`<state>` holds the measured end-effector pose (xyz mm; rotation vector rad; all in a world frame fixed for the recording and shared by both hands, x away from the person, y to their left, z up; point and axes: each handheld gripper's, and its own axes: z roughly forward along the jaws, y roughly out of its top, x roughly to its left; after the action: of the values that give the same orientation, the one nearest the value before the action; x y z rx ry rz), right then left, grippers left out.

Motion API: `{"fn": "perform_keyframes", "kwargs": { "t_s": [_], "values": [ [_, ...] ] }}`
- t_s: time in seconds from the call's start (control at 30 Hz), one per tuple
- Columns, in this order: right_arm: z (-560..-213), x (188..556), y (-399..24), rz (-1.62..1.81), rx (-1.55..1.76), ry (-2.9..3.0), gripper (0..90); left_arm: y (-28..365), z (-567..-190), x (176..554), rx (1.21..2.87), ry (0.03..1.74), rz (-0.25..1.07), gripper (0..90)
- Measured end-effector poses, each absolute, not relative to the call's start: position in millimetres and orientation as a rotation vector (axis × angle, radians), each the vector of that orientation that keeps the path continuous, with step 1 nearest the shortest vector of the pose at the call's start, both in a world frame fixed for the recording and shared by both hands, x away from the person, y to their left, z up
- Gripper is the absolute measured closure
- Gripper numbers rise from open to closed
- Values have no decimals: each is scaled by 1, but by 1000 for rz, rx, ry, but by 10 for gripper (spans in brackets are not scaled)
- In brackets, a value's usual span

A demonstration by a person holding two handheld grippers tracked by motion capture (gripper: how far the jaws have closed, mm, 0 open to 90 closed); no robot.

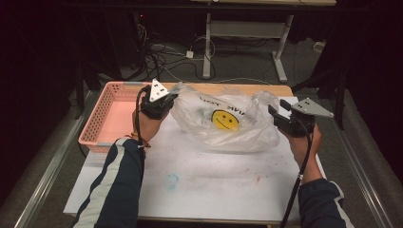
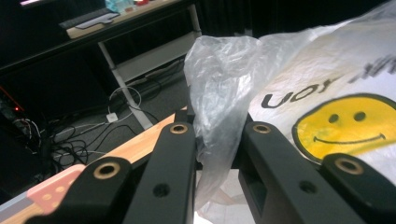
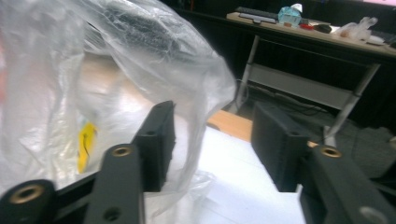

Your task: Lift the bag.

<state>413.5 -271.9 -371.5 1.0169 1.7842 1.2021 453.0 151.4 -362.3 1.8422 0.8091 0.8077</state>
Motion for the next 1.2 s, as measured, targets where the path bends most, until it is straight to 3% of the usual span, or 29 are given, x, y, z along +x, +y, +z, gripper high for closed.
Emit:
{"fn": "perform_keyframes", "kwargs": {
  "t_s": [0.37,0.43,0.73,0.97,1.03,1.2],
  "values": [
    [-360,391,-265,1232,944,1886,387,173,-357,439,1815,814,808,803],
    [-358,386,-262,1228,924,1926,354,173,-359,434,1857,795,817,736],
    [-342,351,-254,1286,800,1892,262,189,-357,417,1832,781,824,748],
    [-338,336,-254,1302,777,1863,203,195,-351,399,1803,740,836,465],
    [-337,335,-255,1309,779,1852,203,197,-350,394,1775,737,875,340],
    [-335,331,-253,1335,774,1834,219,200,-343,380,1724,695,855,258]
  ]
}}
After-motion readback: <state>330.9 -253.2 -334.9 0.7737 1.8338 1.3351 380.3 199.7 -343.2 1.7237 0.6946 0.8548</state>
